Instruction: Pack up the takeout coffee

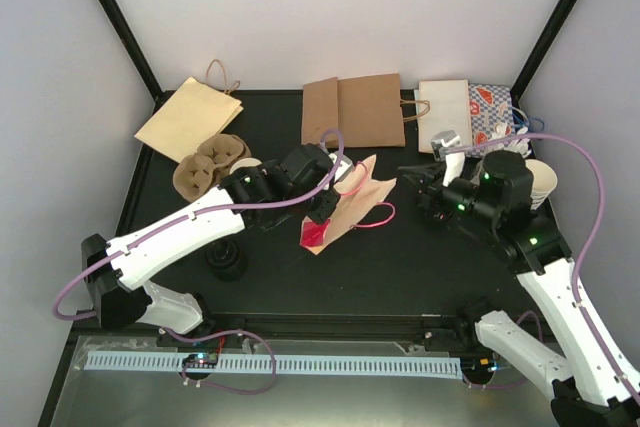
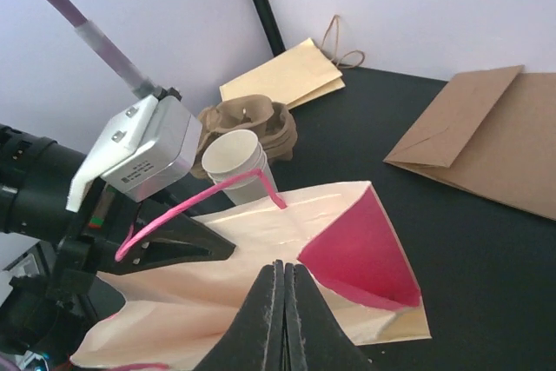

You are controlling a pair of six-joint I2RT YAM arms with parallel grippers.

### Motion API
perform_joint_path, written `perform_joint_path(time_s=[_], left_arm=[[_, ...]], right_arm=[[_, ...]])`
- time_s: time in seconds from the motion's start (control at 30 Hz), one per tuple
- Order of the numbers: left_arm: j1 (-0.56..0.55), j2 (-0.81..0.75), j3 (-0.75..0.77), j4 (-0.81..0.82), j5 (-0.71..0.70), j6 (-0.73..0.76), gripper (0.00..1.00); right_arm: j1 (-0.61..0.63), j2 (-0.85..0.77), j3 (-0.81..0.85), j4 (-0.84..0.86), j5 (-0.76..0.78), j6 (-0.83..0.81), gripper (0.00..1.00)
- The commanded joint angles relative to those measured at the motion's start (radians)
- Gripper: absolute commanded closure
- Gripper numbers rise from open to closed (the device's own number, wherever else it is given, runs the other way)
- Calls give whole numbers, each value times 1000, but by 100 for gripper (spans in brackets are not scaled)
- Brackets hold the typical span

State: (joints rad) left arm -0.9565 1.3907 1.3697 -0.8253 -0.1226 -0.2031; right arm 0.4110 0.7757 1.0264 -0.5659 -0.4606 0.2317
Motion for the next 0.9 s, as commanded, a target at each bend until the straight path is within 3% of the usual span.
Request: perform_joint_path(time_s=[0.0,0.33,0.87], left_arm=[[7,-13,19,35,35,0,99],[7,-12,22,36,32,-1,98],[7,-9,24,35,2,13,98]], right_arm=[[43,72,26,58,-5,-59,99],[213,200,51,-20,151,-93,99],[252,168,-143,-157,315,-3,99]])
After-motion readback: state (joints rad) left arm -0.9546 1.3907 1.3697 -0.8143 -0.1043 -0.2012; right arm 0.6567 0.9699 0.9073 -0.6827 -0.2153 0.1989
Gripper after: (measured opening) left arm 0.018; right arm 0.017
